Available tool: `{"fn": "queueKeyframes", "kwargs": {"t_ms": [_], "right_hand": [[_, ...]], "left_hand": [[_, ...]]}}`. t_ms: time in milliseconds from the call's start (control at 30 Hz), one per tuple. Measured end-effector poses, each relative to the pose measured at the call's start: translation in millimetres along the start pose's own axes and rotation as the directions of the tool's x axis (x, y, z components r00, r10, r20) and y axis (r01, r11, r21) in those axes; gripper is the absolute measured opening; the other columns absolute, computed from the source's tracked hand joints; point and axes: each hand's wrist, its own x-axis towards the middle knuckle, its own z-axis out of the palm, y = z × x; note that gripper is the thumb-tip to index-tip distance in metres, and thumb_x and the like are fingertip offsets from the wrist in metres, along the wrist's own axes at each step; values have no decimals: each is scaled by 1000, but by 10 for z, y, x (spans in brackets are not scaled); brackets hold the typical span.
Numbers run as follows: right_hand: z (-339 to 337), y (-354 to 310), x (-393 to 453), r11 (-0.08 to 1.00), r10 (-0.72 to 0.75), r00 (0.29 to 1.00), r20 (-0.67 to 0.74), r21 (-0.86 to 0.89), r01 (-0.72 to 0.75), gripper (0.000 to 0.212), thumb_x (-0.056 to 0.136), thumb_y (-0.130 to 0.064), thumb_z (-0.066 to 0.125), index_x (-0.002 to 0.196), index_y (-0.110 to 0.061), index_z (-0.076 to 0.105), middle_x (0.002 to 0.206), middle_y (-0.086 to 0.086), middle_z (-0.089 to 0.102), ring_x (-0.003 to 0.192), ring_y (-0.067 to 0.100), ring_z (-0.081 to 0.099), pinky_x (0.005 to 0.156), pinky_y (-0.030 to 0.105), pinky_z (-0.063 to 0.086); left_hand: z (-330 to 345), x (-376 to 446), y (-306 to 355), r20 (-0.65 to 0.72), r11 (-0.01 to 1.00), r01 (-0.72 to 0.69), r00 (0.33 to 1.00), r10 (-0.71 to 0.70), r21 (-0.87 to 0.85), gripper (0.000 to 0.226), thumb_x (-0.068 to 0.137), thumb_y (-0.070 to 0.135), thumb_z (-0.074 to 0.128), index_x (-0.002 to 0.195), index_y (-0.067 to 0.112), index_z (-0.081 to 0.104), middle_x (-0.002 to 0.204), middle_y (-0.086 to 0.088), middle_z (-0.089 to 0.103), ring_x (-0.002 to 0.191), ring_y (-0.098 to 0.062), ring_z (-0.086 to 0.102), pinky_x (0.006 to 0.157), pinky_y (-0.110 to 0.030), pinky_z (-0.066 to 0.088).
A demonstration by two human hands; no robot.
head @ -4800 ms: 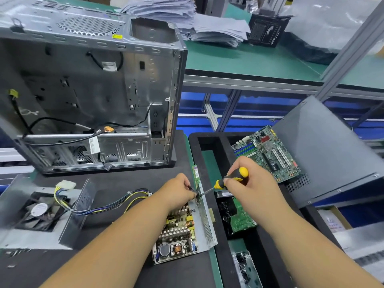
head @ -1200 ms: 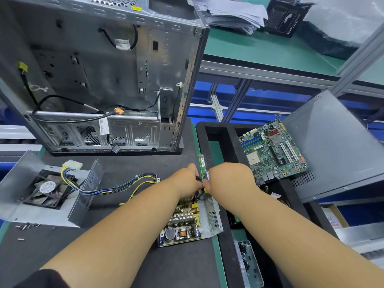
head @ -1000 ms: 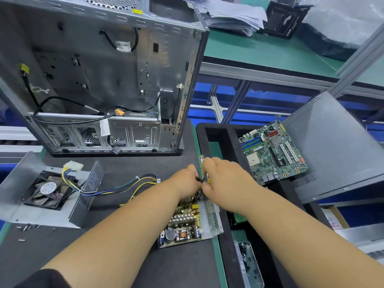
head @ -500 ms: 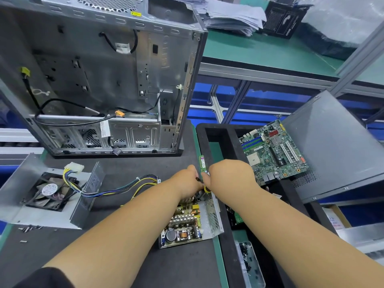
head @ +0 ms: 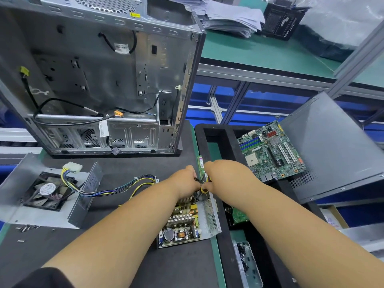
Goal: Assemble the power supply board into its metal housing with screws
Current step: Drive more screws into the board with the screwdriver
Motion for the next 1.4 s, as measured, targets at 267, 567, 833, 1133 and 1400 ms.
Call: {"fn": "queueKeyframes", "kwargs": {"t_ms": [267, 567, 833, 1133, 1400], "right_hand": [[231, -34, 107, 975, 150, 982, -118, -146, -166, 36, 101, -41, 45, 74, -18, 53, 59, -3, 36, 50, 18, 37, 45, 22, 21], [180, -7, -87, 994, 71, 984, -162, 90, -57, 34, 93, -42, 42, 113, -15, 44, 89, 0, 49, 72, 26, 40, 68, 37, 32], [186, 21, -88, 997, -61, 989, -136, -55, 54, 21, 102, -40, 43, 101, -19, 42, 74, -1, 48, 61, 23, 42, 48, 32, 21], [284, -25, -28, 986, 84, 984, -155, -131, -105, 43, 103, -53, 29, 78, -21, 42, 58, -4, 33, 49, 18, 32, 46, 25, 22], [170, 12, -111, 996, -84, 985, -149, 30, 89, 18, 94, -25, 51, 107, -16, 43, 95, 4, 48, 76, 25, 39, 62, 34, 26]], "left_hand": [[-6, -12, 29, -3, 999, 22, 1000, -22, 25, 18, 90, 24, 54, 93, 17, 37, 80, -4, 52, 66, -16, 43, 55, -31, 31], [-24, -24, -13, -3, 1000, 1, 1000, -1, 20, 17, 90, 21, 54, 100, 16, 42, 83, -2, 51, 69, -15, 45, 58, -32, 33], [0, -2, -4, -8, 1000, 8, 1000, -8, -1, 32, 88, 33, 65, 102, 16, 43, 98, -9, 59, 80, -21, 51, 69, -36, 40], [-35, -78, 48, 1, 999, -21, 1000, 21, 35, 20, 93, 25, 52, 106, 13, 42, 90, -7, 53, 73, -19, 44, 59, -32, 32], [-9, -19, 15, -16, 1000, 2, 1000, -1, 20, 24, 88, 27, 61, 101, 17, 43, 95, -7, 57, 80, -21, 51, 67, -35, 39]]}}
